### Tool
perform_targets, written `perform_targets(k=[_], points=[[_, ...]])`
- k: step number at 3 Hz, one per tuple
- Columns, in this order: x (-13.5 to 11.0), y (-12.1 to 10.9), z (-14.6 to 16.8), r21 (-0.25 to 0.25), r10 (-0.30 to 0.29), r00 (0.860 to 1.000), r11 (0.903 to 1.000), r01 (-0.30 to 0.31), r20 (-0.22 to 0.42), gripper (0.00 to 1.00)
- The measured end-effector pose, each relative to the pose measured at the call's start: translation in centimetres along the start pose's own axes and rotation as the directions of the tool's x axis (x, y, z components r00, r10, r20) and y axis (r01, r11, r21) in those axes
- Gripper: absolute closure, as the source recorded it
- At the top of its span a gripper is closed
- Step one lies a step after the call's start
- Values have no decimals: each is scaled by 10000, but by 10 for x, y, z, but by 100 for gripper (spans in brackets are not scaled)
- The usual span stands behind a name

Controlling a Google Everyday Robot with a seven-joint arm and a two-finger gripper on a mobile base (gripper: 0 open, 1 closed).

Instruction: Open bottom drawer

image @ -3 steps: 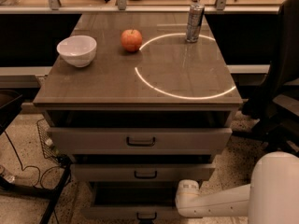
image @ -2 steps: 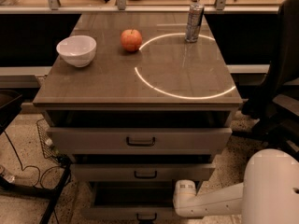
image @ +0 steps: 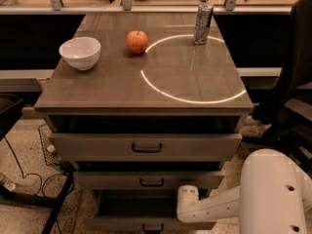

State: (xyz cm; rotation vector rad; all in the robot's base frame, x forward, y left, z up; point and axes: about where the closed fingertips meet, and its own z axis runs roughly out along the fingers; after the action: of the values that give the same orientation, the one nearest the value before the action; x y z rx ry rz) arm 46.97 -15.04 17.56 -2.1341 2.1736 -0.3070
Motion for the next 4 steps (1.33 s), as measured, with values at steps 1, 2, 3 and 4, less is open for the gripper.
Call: perform_targets(k=[1, 2, 3, 4], points=[[6, 16, -5, -658, 250, 9986, 9974, -280, -456, 100], [20, 44, -15, -1516, 731, 9932, 9847, -863, -904, 100], [31, 70, -21, -2189, 1163, 9866, 9658, -1392, -1140, 100], [40, 99, -17, -2630, 1769, 9785, 9440, -1992, -1062, 100]])
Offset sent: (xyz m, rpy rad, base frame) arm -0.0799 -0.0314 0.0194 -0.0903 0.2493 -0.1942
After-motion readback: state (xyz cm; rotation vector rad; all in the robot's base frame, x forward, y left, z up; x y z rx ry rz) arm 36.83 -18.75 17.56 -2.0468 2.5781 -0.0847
